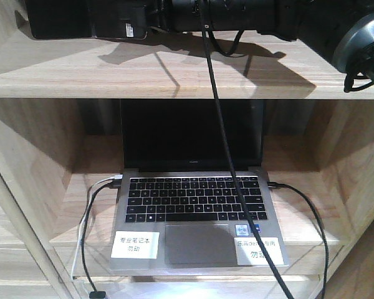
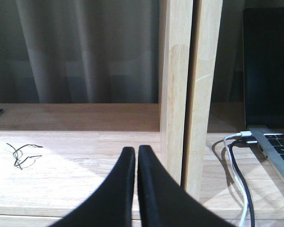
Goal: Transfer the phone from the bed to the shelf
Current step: 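Lower the phone flat onto the upper shelf and open the right gripper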
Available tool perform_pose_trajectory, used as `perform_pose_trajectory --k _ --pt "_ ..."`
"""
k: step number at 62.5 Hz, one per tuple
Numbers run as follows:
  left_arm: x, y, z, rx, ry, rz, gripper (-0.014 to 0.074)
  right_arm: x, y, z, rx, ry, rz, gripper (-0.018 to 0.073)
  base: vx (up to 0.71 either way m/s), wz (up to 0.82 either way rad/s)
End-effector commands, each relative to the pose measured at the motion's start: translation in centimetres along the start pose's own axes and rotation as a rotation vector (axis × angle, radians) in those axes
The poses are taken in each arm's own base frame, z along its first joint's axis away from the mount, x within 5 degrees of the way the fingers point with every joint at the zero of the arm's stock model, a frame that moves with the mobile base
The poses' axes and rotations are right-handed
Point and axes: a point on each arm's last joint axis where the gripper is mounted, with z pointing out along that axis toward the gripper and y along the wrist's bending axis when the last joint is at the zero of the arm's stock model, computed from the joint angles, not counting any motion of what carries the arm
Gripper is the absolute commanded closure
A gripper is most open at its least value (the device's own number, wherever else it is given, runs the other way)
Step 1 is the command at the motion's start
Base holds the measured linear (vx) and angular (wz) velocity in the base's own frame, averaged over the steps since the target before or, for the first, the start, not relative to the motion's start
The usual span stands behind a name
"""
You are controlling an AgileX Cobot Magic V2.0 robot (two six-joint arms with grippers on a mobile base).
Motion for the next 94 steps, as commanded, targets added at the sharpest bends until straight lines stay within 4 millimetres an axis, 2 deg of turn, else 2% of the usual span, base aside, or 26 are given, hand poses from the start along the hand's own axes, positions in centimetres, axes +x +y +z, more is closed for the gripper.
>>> perform_pose_trajectory --k 1,9,23,30,36,57,68,73,79,90,94 --pt "-0.5 0.0 0.0 0.000 -0.074 -0.009 0.0595 -2.9 1.5 -1.8 0.010 -0.088 -0.052 0.0464 0.00 0.00" --pt "-0.5 0.0 0.0 0.000 -0.074 -0.009 0.0595 -2.9 1.5 -1.8 0.015 -0.091 -0.052 0.0346 0.00 0.00" --pt "-0.5 0.0 0.0 0.000 -0.074 -0.009 0.0595 -3.2 1.1 -1.8 0.056 -0.117 -0.042 -0.0009 0.00 0.00" --pt "-0.5 0.0 0.0 0.000 -0.074 -0.009 0.0595 -3.2 1.0 -1.9 0.070 -0.126 -0.043 -0.0147 0.00 0.00" --pt "-0.5 0.0 0.0 0.000 -0.074 -0.009 0.0595 -3.2 1.0 -1.9 0.074 -0.123 -0.047 -0.0169 0.00 0.00" --pt "-0.5 0.0 0.0 0.000 -0.074 -0.009 0.0595 -4.1 1.7 -2.7 0.078 -0.136 -0.074 -0.0106 0.00 0.00" --pt "-0.5 0.0 0.0 0.000 -0.074 -0.009 0.0595 -5.2 2.7 -3.9 0.086 -0.153 -0.111 -0.0020 0.00 0.00" --pt "-0.5 0.0 0.0 0.000 -0.074 -0.009 0.0595 -5.7 3.3 -4.6 0.096 -0.153 -0.131 0.0061 0.00 0.00" --pt "-0.5 0.0 0.0 0.000 -0.074 -0.009 0.0595 -6.3 3.9 -5.4 0.109 -0.147 -0.140 0.0205 0.00 0.00" --pt "-0.5 0.0 0.0 0.000 -0.074 -0.009 0.0595 -7.2 5.1 -6.8 0.138 -0.140 -0.171 0.0573 0.00 0.00" --pt "-0.5 0.0 0.0 0.000 -0.074 -0.009 0.0595 -7.6 5.5 -7.4 0.146 -0.147 -0.178 0.0573 0.00 0.00"
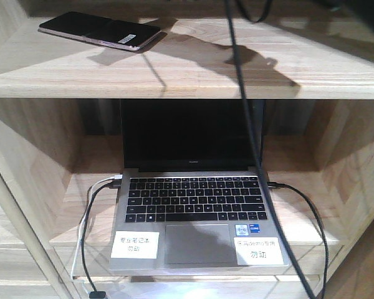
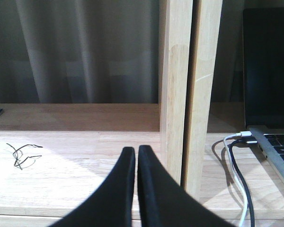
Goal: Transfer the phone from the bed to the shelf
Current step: 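Lower the phone flat onto the upper shelf and open the right gripper, then withdraw the open right gripper away from the phone and shelf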
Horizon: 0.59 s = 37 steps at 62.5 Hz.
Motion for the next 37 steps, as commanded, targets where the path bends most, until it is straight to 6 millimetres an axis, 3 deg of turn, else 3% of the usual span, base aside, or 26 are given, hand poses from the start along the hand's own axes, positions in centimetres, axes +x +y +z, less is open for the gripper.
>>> perform_pose_trajectory --k 1,22,37 --pt "-0.5 0.0 0.0 0.000 -0.074 -0.009 0.0595 -3.8 1.7 -3.2 0.033 -0.114 -0.036 0.0572 0.00 0.00" --pt "-0.5 0.0 0.0 0.000 -0.074 -0.009 0.0595 -5.5 3.9 -6.6 0.048 -0.145 -0.064 0.0564 0.00 0.00" --pt "-0.5 0.0 0.0 0.000 -0.074 -0.009 0.0595 -2.7 5.2 -9.4 0.143 -0.118 -0.025 0.0564 0.00 0.00"
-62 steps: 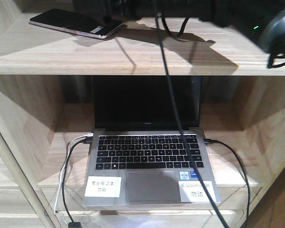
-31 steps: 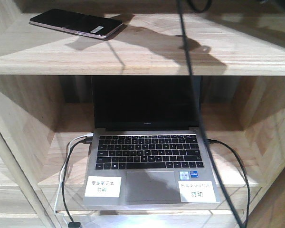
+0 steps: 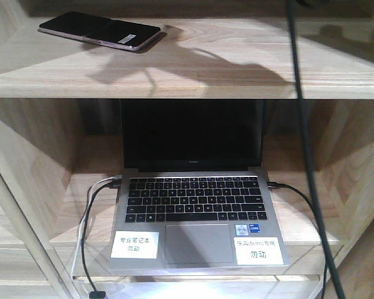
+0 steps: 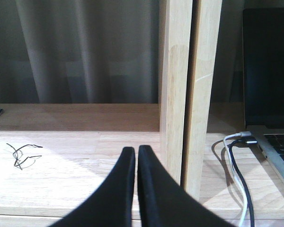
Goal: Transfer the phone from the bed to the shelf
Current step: 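Withdraw the open right gripper away from the phone and shelf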
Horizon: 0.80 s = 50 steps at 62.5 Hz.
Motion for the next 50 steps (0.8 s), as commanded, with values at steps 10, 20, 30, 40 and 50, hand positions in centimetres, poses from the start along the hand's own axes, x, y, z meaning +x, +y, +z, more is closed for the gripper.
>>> perform_pose_trajectory --k 10,20,30,40,50 --pt "-0.5 0.0 0.0 0.000 -0.074 -0.009 0.0595 1.6 2.0 -5.6 0.168 -0.097 0.030 0.0564 0.00 0.00" --pt "-0.5 0.0 0.0 0.000 -0.074 -0.009 0.0595 4.7 3.5 -8.6 0.245 -0.096 0.048 0.0564 0.00 0.00" --pt "-0.5 0.0 0.0 0.000 -0.074 -0.009 0.0595 7.4 5.1 -12.1 0.321 -0.128 0.056 0.0564 0.00 0.00" --pt "-0.5 0.0 0.0 0.000 -0.074 -0.009 0.0595 9.8 6.7 -15.1 0.376 -0.165 0.055 0.0564 0.00 0.00" --pt "-0.5 0.0 0.0 0.000 -0.074 -0.009 0.0595 12.6 8.2 -17.5 0.391 -0.181 0.051 0.0564 0.00 0.00"
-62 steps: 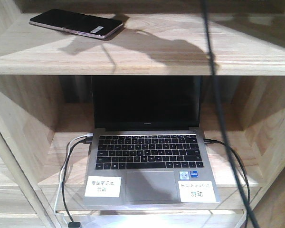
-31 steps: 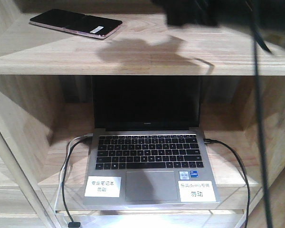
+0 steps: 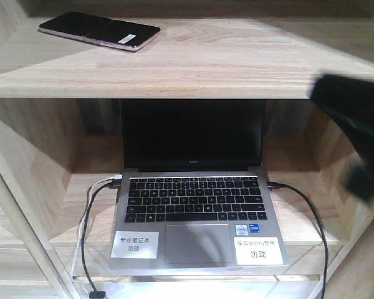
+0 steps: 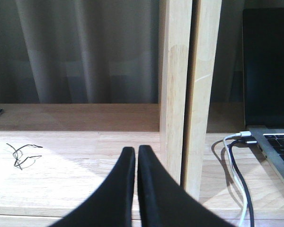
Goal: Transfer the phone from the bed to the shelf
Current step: 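Withdraw the open right gripper away from the phone and shelf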
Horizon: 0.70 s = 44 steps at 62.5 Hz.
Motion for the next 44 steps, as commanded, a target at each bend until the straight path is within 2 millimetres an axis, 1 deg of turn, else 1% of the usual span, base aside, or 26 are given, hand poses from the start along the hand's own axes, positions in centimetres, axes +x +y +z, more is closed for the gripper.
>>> perform_pose_trajectory --k 1,10,23,33,44 --pt "-0.5 0.0 0.0 0.000 -0.074 -0.009 0.0595 0.2 0.0 -1.9 0.047 -0.075 0.003 0.0564 0.00 0.00" --pt "-0.5 0.0 0.0 0.000 -0.074 -0.009 0.0595 2.7 0.3 -3.9 0.056 -0.079 0.004 0.0564 0.00 0.00" --pt "-0.5 0.0 0.0 0.000 -0.074 -0.009 0.0595 6.2 0.3 -5.9 0.089 -0.091 0.014 0.0564 0.00 0.00" --pt "-0.5 0.0 0.0 0.000 -0.074 -0.009 0.0595 8.6 0.0 -6.5 0.137 -0.099 0.046 0.0564 0.00 0.00" --pt "-0.5 0.0 0.0 0.000 -0.074 -0.009 0.0595 10.4 -0.8 -6.5 0.205 -0.100 0.104 0.0564 0.00 0.00"
